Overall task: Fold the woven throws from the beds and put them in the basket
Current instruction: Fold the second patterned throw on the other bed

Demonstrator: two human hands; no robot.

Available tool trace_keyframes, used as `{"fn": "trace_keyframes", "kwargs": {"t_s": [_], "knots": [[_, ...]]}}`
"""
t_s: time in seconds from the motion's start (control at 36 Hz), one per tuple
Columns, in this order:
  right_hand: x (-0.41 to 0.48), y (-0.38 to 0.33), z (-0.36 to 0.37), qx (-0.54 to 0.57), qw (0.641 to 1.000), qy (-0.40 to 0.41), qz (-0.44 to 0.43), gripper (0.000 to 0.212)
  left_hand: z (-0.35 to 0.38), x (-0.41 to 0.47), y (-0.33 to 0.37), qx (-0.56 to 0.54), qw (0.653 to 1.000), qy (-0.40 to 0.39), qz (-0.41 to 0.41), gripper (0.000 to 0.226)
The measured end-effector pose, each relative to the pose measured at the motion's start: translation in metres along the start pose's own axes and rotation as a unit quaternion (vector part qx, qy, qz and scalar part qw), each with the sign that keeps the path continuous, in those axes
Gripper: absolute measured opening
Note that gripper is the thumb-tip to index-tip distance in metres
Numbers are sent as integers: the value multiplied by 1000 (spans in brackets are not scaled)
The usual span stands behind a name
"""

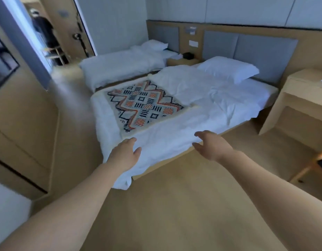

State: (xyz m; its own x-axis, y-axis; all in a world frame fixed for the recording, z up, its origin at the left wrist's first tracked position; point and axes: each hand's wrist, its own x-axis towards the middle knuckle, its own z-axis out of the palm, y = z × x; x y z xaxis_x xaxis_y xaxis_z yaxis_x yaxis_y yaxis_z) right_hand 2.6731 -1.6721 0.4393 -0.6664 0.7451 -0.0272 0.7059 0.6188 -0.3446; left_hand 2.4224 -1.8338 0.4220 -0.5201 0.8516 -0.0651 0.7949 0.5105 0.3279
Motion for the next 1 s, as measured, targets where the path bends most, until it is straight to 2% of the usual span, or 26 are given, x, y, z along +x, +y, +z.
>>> {"fn": "trace_keyframes", "kwargs": {"t_s": [0.08, 0.25, 0.39, 0.53, 0.69, 0.89, 1.0], "knots": [[20, -47, 15, -16, 999, -16, -45, 50, -13, -13, -50, -20, 999, 13, -40, 54], [71, -139, 52, -37, 995, -24, -84, 48, -35, -13, -141, -29, 997, 29, -59, 47], [118, -229, 91, -53, 994, -37, -86, 47, -56, 7, -218, -19, 997, 22, -69, 50], [159, -299, 115, -62, 994, -41, -77, 47, -90, 41, -281, 2, 999, 26, -44, 38], [190, -315, 121, -67, 997, -36, -14, 46, -114, 86, -303, 11, 1000, 6, 22, 39], [239, -304, 124, -65, 997, -21, 28, 46, -114, 162, -303, 37, 995, 18, 96, 40], [279, -287, 128, -51, 997, -10, 52, 45, -106, 224, -304, 40, 990, 10, 133, 48]]}}
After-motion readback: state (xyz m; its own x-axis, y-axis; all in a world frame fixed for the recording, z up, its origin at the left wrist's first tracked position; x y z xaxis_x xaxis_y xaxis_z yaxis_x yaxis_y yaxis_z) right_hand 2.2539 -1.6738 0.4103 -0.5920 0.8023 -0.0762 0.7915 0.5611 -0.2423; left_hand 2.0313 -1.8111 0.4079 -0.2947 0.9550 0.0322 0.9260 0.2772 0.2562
